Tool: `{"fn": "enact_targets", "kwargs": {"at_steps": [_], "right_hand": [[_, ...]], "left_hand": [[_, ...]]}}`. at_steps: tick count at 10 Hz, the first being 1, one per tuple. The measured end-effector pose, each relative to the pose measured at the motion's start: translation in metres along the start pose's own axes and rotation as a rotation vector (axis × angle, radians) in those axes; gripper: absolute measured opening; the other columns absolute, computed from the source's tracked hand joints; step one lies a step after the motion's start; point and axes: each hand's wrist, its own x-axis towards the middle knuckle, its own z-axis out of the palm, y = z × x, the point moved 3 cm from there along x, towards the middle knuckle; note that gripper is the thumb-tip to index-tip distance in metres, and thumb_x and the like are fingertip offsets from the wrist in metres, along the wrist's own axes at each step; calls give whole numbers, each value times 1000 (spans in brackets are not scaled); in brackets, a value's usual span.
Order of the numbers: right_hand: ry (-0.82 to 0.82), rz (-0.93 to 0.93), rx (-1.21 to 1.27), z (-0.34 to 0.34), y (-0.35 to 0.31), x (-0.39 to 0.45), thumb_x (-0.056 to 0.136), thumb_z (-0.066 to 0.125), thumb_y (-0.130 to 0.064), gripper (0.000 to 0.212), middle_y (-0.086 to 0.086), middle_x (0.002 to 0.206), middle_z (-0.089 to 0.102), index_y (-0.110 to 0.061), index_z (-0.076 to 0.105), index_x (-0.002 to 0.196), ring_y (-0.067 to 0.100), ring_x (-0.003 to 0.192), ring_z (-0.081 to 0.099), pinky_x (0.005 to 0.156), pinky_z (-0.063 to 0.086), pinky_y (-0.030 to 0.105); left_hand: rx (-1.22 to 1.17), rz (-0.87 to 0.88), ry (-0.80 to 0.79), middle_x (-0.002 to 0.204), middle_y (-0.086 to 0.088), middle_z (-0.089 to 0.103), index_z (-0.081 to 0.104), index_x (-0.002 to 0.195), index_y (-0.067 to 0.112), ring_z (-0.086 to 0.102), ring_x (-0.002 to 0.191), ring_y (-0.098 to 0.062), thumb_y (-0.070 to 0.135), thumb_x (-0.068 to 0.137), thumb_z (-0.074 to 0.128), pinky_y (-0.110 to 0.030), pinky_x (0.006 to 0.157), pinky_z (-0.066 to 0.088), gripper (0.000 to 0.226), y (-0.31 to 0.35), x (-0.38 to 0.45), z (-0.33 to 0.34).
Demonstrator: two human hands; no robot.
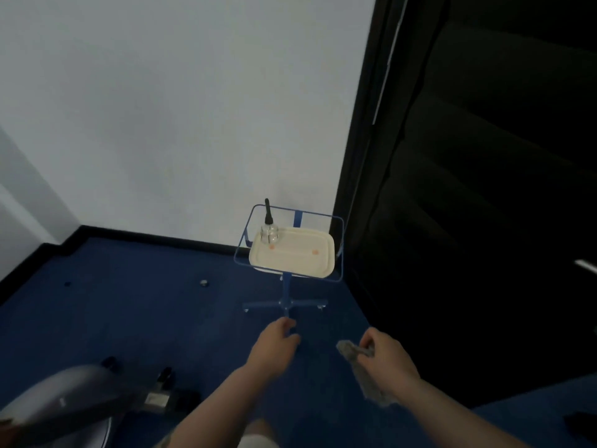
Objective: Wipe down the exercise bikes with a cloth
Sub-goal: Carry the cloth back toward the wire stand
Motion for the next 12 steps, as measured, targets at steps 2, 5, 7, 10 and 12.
{"fn": "enact_targets", "kwargs": {"at_steps": [2,5,7,10,12], "right_hand": [[9,-23,52,-4,-22,75,86,61,-25,10,-5,88,59,-24,51,86,11,76,59,65,51,33],[-4,232,393,16,-77,223,84,66,-30,17,1,86,62,-17,55,87,14,74,58,59,45,29],[-44,306,445,32,-112,327,83,66,-38,21,-4,86,59,-22,54,89,11,73,56,53,41,26],[6,326,292,71,-135,431,88,61,-34,21,4,98,59,-18,50,97,18,78,54,67,42,29],[-187,296,194,106,-127,447,96,50,-26,38,11,135,47,-15,43,131,28,110,54,91,45,37]], "left_hand": [[-18,-49,79,127,-1,60,56,122,16,52,97,-8,19,90,53,-25,85,41,32,5,64,-18],[-3,-105,63,126,-2,62,56,122,16,55,103,-12,18,89,50,-28,87,44,34,11,197,-78],[21,-233,38,131,-5,57,51,131,16,58,108,-21,23,90,49,-37,93,47,42,4,283,-114],[-26,-311,-17,129,-2,58,52,130,19,58,105,-22,23,90,49,-42,93,48,39,-16,367,-115],[-54,-352,-34,130,0,57,53,128,20,59,104,-23,23,90,49,-39,86,52,39,-34,393,-103]]}}
